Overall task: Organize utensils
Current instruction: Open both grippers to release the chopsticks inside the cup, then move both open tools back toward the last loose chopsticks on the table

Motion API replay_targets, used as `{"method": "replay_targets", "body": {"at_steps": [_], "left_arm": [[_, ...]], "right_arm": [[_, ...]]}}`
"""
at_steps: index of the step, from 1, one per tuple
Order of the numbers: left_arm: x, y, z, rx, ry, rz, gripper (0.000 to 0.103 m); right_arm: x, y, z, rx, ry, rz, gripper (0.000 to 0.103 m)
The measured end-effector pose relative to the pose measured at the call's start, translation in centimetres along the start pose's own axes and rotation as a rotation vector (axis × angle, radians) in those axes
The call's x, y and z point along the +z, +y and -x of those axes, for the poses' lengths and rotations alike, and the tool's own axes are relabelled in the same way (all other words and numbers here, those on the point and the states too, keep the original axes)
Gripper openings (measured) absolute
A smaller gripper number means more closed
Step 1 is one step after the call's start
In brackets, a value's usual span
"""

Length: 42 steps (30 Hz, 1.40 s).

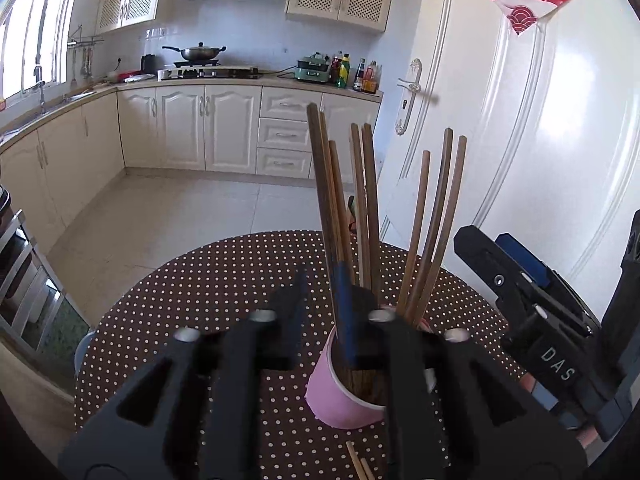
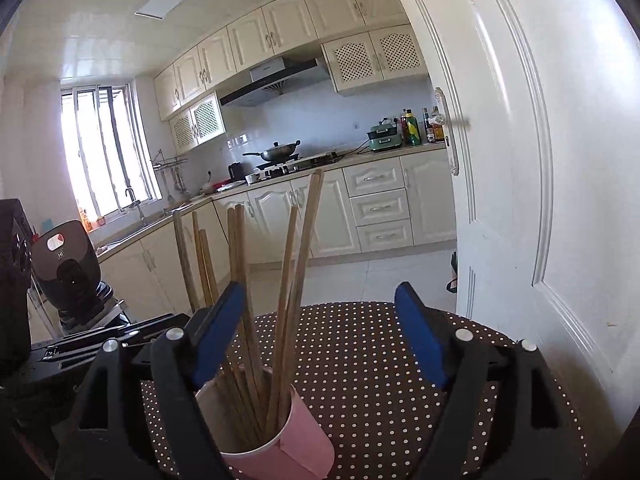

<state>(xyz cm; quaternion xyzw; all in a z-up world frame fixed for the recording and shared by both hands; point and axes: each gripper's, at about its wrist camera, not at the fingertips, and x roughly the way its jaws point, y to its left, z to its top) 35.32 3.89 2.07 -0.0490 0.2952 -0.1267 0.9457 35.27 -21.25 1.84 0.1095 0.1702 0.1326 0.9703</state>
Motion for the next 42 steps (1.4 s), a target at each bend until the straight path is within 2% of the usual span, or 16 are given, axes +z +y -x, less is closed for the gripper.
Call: {"method": "replay_targets", "body": {"at_steps": [1, 2, 13, 17, 20, 25, 30, 42], "left_arm": [[0.0, 0.0, 0.0, -0.001, -0.001, 0.001, 0.049], [0.0, 0.0, 0.2, 0.011, -0.014, -0.001, 0.052], [-0.3, 0.6, 0.9, 0.069, -0.039, -0.011, 0.055], [-0.4, 0.8, 1.0, 0.080, -0.047, -0.014, 0.061], [-0.6, 1.0, 1.1, 0.085, -0.052, -0.015, 0.070], [-0.9, 0.8, 1.5, 0.098, -0.062, -0.023, 0.075], [-1.4, 0.5, 1.8, 0.120, -0.073, -0.027, 0.084], [-2.5, 0.2, 2.6, 0.155, -0.062, -0.044, 0.091]], "right_arm": [[0.0, 0.0, 0.0, 0.000, 0.001, 0.000, 0.077], [0.1, -0.1, -0.1, 0.003, 0.001, -0.002, 0.078], [-0.2, 0.0, 0.3, -0.012, -0.009, 0.023, 0.084], [-0.4, 0.3, 0.3, -0.020, -0.007, 0.041, 0.089], [-0.6, 0.5, 0.3, -0.025, -0.003, 0.056, 0.093], [-0.9, 0.6, 0.6, -0.039, -0.005, 0.068, 0.095], [-1.1, 0.1, 1.0, -0.046, 0.004, 0.055, 0.095], [-1.5, -0.6, 2.0, -0.085, 0.037, 0.041, 0.095]]}}
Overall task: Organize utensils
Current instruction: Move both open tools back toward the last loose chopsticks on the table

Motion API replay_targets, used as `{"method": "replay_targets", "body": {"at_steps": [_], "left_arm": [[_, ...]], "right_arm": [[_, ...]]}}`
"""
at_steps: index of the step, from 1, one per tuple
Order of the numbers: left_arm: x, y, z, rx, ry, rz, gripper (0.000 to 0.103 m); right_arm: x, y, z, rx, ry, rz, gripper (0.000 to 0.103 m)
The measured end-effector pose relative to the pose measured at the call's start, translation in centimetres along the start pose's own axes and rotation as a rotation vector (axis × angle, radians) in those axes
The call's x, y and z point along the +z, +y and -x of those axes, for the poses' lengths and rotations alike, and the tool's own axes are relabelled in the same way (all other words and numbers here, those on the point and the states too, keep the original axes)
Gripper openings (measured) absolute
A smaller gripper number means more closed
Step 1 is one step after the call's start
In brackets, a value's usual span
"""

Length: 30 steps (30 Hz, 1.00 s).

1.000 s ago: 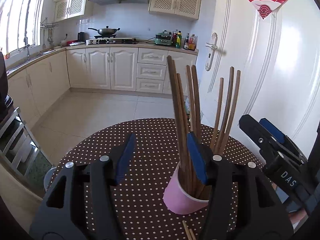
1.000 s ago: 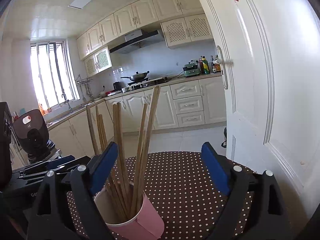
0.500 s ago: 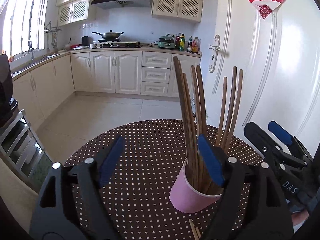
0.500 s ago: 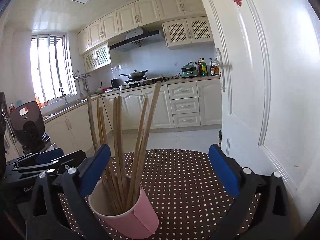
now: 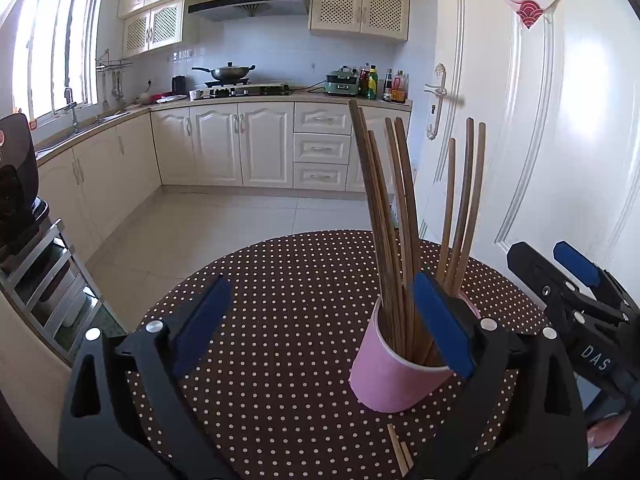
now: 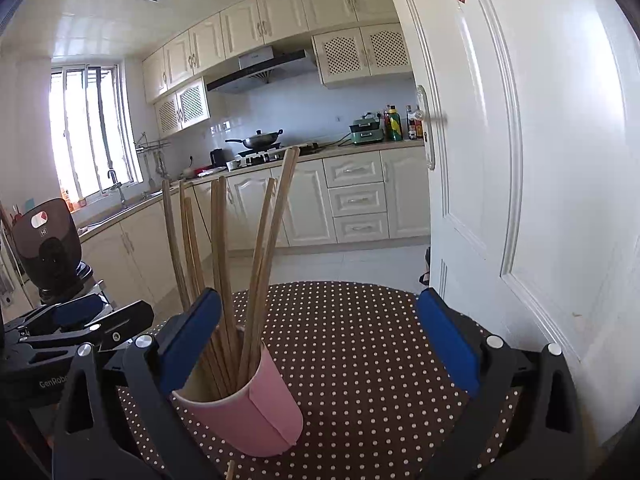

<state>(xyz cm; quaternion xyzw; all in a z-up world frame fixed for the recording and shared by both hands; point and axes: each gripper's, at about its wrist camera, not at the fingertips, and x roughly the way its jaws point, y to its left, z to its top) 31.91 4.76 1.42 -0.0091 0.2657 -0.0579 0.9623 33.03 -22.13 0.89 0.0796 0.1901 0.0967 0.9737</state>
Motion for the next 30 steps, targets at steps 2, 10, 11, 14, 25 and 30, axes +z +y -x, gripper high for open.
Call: {"method": "replay_targets", "body": {"at_steps": [2, 10, 11, 14, 25, 30], "left_arm": [[-0.3, -0.1, 0.5, 0.011, -0.015, -0.009, 0.092], [-0.9, -0.2, 1.9, 0.023, -0.027, -0.021, 0.093], [-0.9, -0.2, 2.1, 0.025, -0.026, -0.025, 0.093], [-1.2, -0.2, 2.9, 0.024, -0.025, -0.027, 0.093], [-4.8, 0.6, 6.1, 0.043, -0.007, -0.041, 0.093], [-6.1, 1.4, 7.2, 0.029, 0.011, -0.014, 0.093]], "right_arm": [[-0.1, -0.1, 0.3, 0.002, 0.009, -0.009, 0.095], [-0.6, 0.0, 2.0, -0.006, 0.037, -0.003, 0.095], [-0.7, -0.1, 2.2, -0.008, 0.040, -0.004, 0.095], [-1.1, -0.1, 2.8, -0.012, 0.065, 0.002, 0.095], [-3.9, 0.5, 4.5, -0.004, 0.193, 0.050, 0.095], [-4.8, 0.9, 4.9, 0.036, 0.279, 0.049, 0.095]]}}
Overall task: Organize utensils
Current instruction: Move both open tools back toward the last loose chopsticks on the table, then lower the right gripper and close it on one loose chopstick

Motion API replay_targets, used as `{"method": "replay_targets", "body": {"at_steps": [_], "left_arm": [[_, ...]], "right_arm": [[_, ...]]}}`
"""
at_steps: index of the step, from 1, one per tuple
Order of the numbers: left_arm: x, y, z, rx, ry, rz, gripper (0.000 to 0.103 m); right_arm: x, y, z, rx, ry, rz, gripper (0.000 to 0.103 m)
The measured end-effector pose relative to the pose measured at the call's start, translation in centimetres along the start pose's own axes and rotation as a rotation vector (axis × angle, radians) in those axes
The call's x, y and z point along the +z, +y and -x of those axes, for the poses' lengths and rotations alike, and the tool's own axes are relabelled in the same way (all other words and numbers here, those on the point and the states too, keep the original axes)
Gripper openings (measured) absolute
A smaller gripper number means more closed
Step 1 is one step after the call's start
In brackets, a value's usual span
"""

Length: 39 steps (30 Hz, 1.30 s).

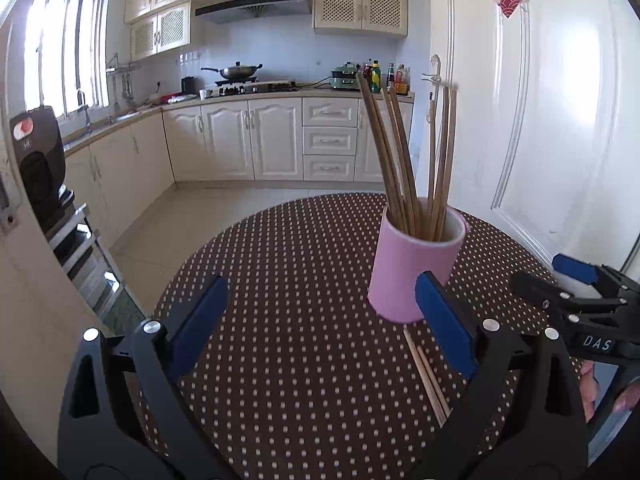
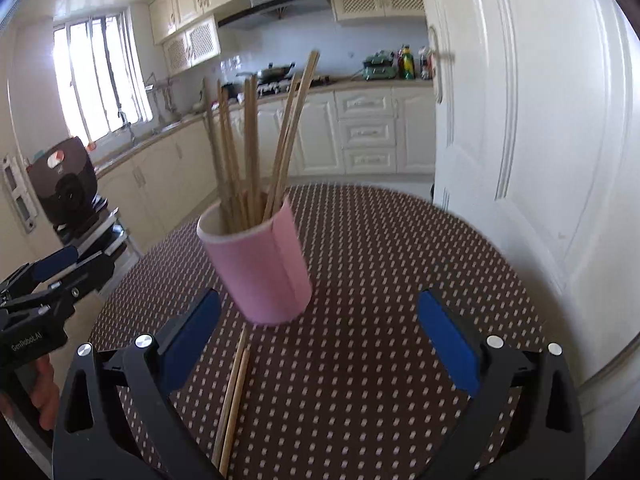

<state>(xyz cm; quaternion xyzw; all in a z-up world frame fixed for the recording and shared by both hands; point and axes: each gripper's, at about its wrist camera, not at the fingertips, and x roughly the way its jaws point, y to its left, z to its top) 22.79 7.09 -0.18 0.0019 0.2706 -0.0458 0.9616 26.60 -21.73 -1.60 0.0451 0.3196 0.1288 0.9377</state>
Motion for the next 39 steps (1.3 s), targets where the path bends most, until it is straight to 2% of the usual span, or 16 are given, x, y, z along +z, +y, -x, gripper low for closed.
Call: {"method": "replay_targets", "body": {"at_steps": [7, 17, 22, 33, 39], "left_arm": [[-2.1, 0.9, 0.5, 0.001, 0.043, 0.017, 0.093], [-4.9, 1.3, -0.6, -0.028, 0.155, 0.021, 0.093], [-5.8, 1.3, -1.0, -0.041, 0.193, 0.020, 0.093], [-7.4, 2.2, -0.6, -0.042, 0.218, 0.045, 0.093], [-8.4, 2.5, 0.3, -0.047, 0.215, 0.062, 0.093]], "right_arm": [[-2.1, 1.1, -0.7, 0.063, 0.137, 0.045, 0.095], [-3.9, 2.5, -2.4, 0.033, 0.276, 0.111, 0.095], [-4.4, 3.1, -3.1, 0.026, 0.306, 0.137, 0.095], [-5.6, 4.4, -5.1, -0.007, 0.357, 0.187, 0.095], [-5.9, 4.2, -5.7, -0.036, 0.341, 0.194, 0.095]]}}
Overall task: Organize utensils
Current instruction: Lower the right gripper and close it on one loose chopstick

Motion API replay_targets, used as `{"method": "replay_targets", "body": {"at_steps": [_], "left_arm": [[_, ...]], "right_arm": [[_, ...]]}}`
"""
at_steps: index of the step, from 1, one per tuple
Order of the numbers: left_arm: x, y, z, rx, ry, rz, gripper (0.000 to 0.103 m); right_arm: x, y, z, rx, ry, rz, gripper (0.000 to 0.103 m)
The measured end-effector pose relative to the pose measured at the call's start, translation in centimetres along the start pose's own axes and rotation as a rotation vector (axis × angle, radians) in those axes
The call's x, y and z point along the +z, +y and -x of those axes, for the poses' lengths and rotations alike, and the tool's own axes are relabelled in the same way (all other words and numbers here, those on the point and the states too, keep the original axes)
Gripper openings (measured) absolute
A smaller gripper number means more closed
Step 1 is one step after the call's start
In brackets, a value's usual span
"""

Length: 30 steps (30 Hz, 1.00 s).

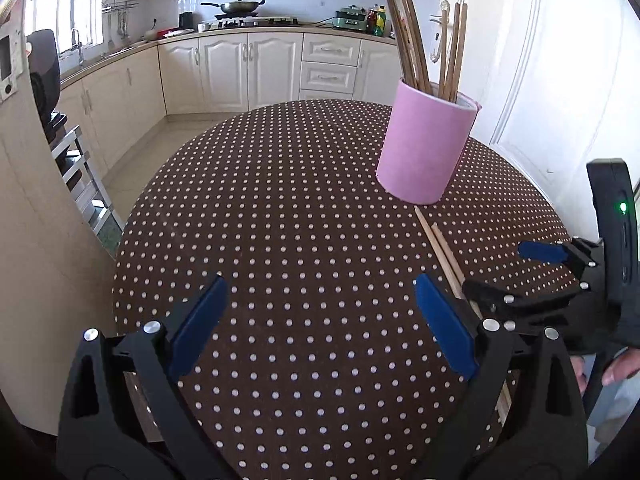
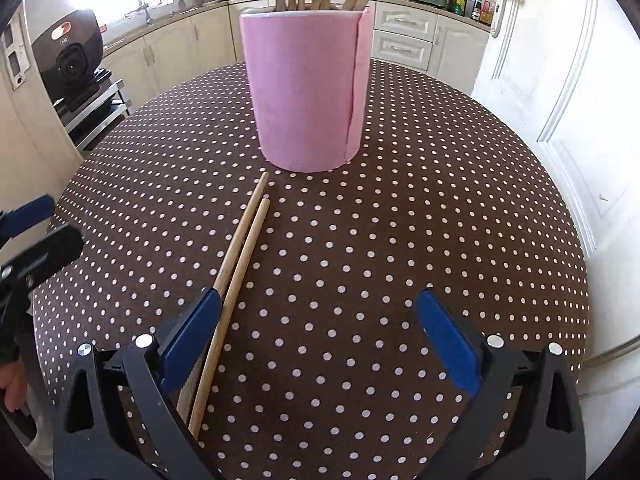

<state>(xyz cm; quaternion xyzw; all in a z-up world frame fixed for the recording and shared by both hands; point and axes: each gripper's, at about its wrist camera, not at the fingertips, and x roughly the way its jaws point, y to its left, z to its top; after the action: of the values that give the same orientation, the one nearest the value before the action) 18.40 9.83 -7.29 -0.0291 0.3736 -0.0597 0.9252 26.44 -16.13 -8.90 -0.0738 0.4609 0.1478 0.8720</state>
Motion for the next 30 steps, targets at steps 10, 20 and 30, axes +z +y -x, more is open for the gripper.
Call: {"method": "replay_targets", "body": {"at_steps": [10, 20, 30], "left_arm": [[-0.8, -0.3, -0.6, -0.018, 0.039, 0.023, 0.093], [-0.1, -0.4, -1.6, -0.040, 0.079, 0.097, 0.093], [0.2, -3.4, -3.2, -0.093, 0.140, 0.041, 0.093]], "right_arm": [[0.0, 2.2, -0.2, 0.000, 0.007, 0.065, 0.069], [0.3, 3.4, -0.1, 0.089, 0.026, 0.122, 0.015], [0.6, -0.5, 0.3, 0.095, 0.040, 0.024, 0.005]]}}
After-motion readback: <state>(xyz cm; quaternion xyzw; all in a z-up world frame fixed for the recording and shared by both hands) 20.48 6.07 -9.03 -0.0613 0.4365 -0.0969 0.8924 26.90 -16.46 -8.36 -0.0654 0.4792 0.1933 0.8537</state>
